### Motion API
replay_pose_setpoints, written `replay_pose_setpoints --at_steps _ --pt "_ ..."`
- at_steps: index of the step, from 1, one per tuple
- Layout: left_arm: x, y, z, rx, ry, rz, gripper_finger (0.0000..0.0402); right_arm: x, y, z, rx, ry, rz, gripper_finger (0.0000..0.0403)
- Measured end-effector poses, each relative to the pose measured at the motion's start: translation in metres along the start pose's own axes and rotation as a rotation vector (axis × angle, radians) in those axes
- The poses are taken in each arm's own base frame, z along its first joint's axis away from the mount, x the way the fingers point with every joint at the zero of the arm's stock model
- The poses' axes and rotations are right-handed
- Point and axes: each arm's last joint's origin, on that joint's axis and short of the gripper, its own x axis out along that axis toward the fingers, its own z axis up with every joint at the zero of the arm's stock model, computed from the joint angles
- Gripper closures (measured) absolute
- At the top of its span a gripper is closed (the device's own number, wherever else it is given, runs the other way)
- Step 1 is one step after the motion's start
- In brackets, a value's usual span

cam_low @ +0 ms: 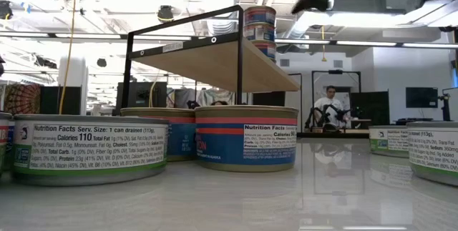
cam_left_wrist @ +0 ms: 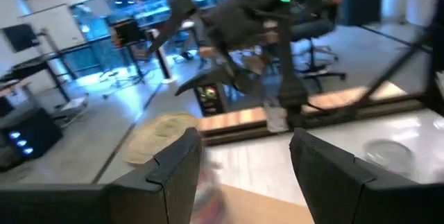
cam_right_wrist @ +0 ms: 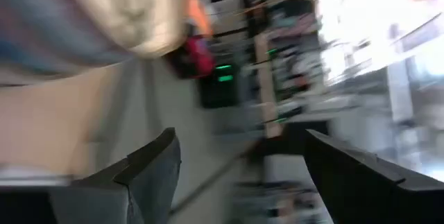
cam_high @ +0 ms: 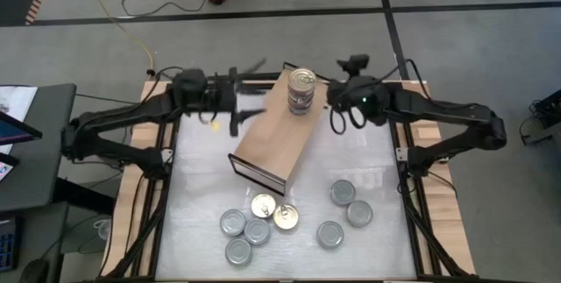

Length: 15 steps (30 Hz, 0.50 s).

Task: Stack canned seafood by type on shelf
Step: Put the green tuna can on the shelf

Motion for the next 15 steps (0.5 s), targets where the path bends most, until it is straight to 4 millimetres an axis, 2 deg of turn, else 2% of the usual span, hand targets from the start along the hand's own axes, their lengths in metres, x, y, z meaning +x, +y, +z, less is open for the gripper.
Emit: replay_pose_setpoints --at_steps 5,12,15 --pt "-0.014 -0.045 -0.005 0.062 0.002 0.001 0.0191 -0.02 0.017 -0.015 0.259 0.012 0.229 0.0072" --pt "-0.03 -0.105 -0.001 0.082 0.023 -0.021 0.0191 -0.048 0.042 -0.004 0.499 -0.068 0.562 0.0072" --pt "-0.037 -0.126 0.002 0.067 0.038 -0.053 0.0191 -0.059 0.061 -0.001 0.528 -0.073 0.663 0.0072"
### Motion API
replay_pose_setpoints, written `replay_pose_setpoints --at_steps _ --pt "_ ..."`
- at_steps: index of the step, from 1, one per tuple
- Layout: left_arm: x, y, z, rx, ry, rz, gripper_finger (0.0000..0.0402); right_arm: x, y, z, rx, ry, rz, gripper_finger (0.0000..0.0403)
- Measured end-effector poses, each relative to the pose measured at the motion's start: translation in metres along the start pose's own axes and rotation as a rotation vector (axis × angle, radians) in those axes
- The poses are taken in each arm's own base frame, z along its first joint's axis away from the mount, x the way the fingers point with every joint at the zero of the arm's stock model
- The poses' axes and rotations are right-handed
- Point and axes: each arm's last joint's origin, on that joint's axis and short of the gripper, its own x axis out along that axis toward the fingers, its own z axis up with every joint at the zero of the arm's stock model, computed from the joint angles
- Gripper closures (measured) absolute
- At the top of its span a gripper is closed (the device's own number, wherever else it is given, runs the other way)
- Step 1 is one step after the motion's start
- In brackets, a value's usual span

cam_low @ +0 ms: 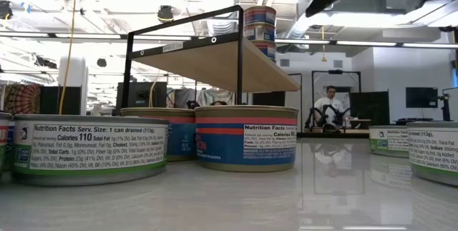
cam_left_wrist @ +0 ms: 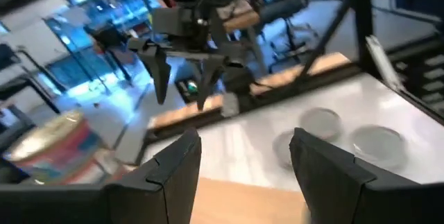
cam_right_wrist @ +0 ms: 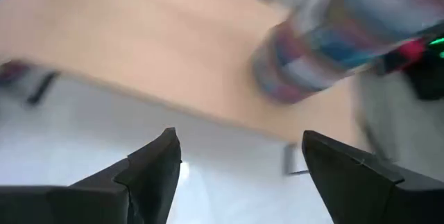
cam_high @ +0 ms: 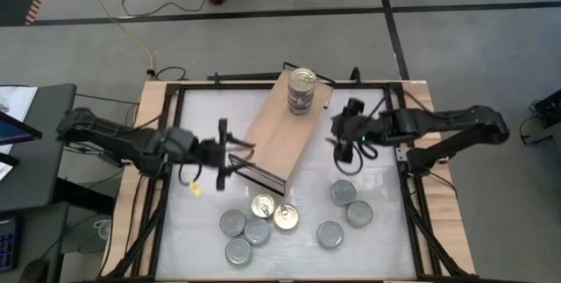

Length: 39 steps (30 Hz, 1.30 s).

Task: Stack canned seafood by type on shelf
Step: Put the green tuna can on the shelf

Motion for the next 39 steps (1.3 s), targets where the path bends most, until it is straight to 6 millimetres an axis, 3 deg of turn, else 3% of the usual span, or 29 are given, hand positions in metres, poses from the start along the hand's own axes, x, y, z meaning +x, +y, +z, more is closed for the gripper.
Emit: replay_pose_setpoints --at_steps 9,18,24,29,39 --pt "-0.022 -0.052 0.001 -0.048 0.101 -0.104 0.0191 0.021 0.044 -0.046 0.096 0.176 0.231 0.0072" --pt "-0.045 -0.084 0.0 -0.139 0.146 -0.176 0.0191 0.043 0.059 -0.089 0.182 0.369 0.347 0.0081" --pt "-0.053 -0.106 -0.034 -0.35 0.259 -0.211 0.0191 0.042 0.061 -0.09 0.255 0.363 0.291 0.0098" --pt "-0.064 -0.122 -0.07 -0.611 0.433 -0.226 0.0191 0.039 0.064 -0.089 0.205 0.287 0.175 0.01" --pt "-0.072 -0.131 -0.124 -1.027 0.602 -0.069 0.0191 0.038 0.071 -0.074 0.183 0.112 0.198 0.01"
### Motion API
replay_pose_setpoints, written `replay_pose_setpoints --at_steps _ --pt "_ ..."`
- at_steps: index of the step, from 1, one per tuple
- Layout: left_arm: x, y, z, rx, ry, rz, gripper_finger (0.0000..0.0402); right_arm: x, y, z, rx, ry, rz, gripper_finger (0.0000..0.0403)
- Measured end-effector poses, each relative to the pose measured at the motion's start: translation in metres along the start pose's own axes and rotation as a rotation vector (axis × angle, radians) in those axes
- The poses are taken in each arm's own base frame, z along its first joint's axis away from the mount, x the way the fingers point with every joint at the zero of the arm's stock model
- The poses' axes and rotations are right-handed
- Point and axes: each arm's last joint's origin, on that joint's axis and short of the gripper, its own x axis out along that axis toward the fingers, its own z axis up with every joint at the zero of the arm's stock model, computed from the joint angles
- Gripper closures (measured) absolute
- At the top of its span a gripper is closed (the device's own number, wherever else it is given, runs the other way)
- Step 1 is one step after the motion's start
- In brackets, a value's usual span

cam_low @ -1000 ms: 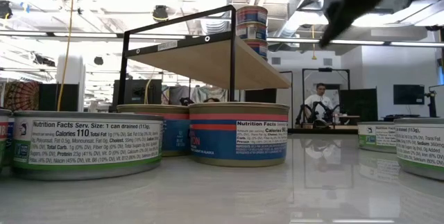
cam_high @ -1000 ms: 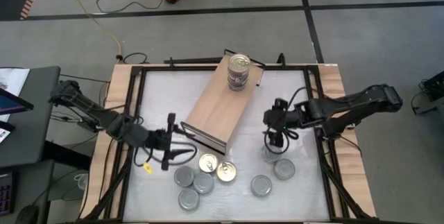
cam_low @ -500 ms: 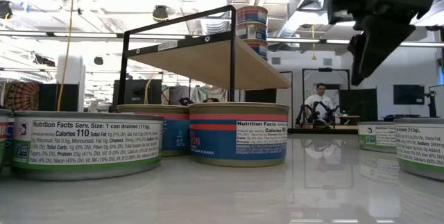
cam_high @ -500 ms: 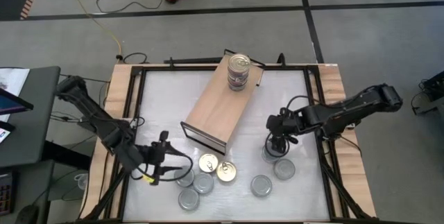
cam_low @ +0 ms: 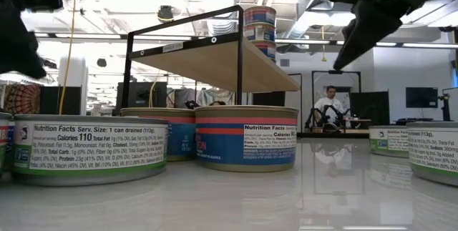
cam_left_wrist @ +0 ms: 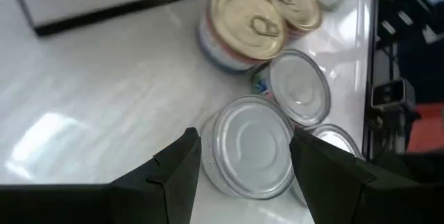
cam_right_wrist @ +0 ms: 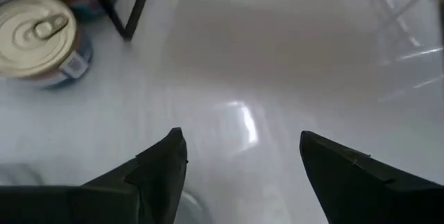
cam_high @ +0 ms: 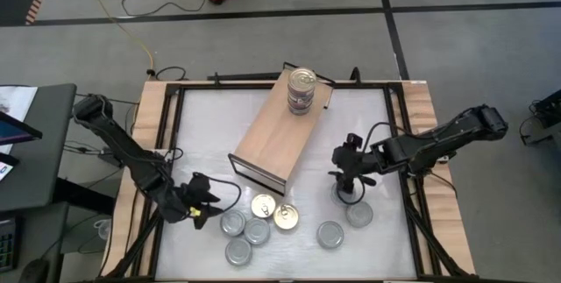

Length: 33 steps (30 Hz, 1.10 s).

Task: Stack canned seafood by type on shelf
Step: Put the green tuna can on the shelf

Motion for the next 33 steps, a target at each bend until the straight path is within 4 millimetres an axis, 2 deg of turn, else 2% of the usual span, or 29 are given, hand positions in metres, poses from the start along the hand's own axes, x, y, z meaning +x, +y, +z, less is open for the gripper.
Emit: replay_pose_setpoints --at_steps 6,9,15,23,27,33 --pt "0.017 0.002 -0.011 -0.072 0.013 0.053 0.0191 -0.001 0.0 0.001 0.011 -0.054 -0.096 0.01" --pt "0.029 -0.002 -0.018 -0.069 0.023 0.072 0.0191 -0.003 0.004 0.001 -0.003 -0.078 -0.085 0.01" --pt "0.042 -0.015 -0.021 -0.054 0.079 0.136 0.0191 -0.005 0.008 0.0 -0.019 -0.084 -0.077 0.01" --pt "0.059 -0.01 -0.03 -0.081 0.15 0.241 0.0194 -0.008 0.015 -0.001 -0.046 -0.108 -0.049 0.01" --pt "0.062 -0.008 -0.031 -0.082 0.163 0.256 0.0229 -0.009 0.018 -0.001 -0.052 -0.122 -0.04 0.01" --pt "0.061 -0.006 -0.031 -0.073 0.178 0.281 0.0323 -0.01 0.021 0.0 -0.052 -0.14 -0.029 0.01"
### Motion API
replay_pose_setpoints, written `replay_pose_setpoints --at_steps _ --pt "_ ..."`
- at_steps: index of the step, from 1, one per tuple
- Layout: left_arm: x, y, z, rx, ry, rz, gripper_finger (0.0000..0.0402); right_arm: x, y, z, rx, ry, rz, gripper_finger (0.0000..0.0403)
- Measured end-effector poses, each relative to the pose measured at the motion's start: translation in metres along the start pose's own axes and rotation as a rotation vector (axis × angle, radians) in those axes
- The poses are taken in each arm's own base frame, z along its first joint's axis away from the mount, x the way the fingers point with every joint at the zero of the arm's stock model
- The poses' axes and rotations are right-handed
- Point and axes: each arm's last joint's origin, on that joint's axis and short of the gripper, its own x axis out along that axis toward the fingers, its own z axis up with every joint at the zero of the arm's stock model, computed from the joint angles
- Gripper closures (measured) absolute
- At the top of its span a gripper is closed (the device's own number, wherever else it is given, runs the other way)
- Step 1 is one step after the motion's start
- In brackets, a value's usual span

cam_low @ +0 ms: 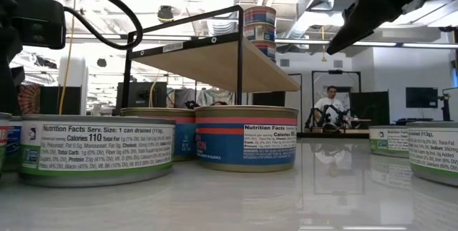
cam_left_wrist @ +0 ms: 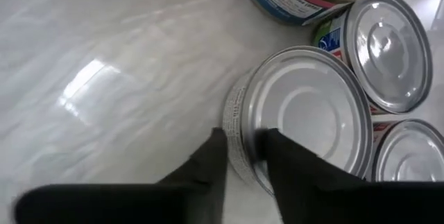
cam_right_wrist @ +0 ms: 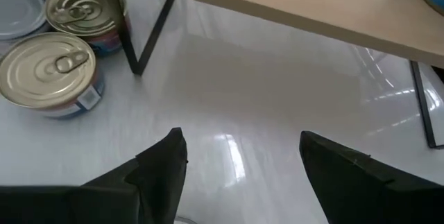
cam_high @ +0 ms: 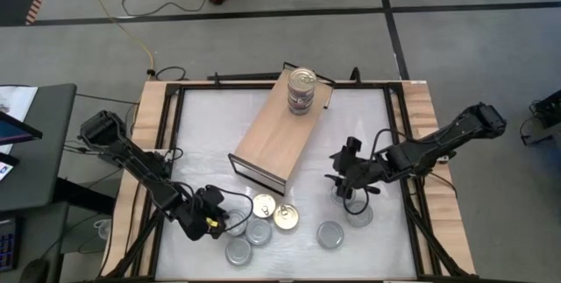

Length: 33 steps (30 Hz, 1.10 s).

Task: Stack canned seafood by type on shelf
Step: Put the green tuna can on the shelf

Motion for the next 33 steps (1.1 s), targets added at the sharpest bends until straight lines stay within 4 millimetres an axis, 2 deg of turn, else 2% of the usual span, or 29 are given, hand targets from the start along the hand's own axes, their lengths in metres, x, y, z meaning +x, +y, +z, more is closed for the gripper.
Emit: replay_pose_setpoints --at_steps 5,15,17,20,24,28,31,33 --pt "0.001 0.008 0.001 0.001 0.003 0.071 0.0393 0.0 0.001 0.002 0.013 -0.02 0.008 0.01" --pt "-0.002 0.028 0.0 0.033 0.013 0.267 0.0401 0.0 0.001 0.003 0.018 -0.027 0.011 0.01" --pt "-0.007 0.036 0.001 0.02 0.014 0.338 0.0401 0.0 0.001 0.003 0.021 -0.032 0.013 0.01" --pt "-0.025 0.051 0.008 0.033 -0.017 0.449 0.0401 0.0 0.002 0.004 0.031 -0.036 0.015 0.01" --pt "-0.05 0.045 0.022 0.008 -0.11 0.333 0.0401 -0.002 0.004 0.003 0.035 -0.043 0.012 0.01" --pt "-0.064 0.034 0.031 0.079 -0.218 0.274 0.0401 -0.004 0.006 0.002 0.028 -0.057 -0.002 0.01" --pt "-0.073 0.029 0.038 0.225 -0.29 0.318 0.0401 -0.004 0.008 0.002 0.026 -0.059 0.0 0.01" --pt "-0.079 0.03 0.046 0.256 -0.338 0.383 0.0393 -0.004 0.008 0.002 0.028 -0.062 -0.004 0.01"
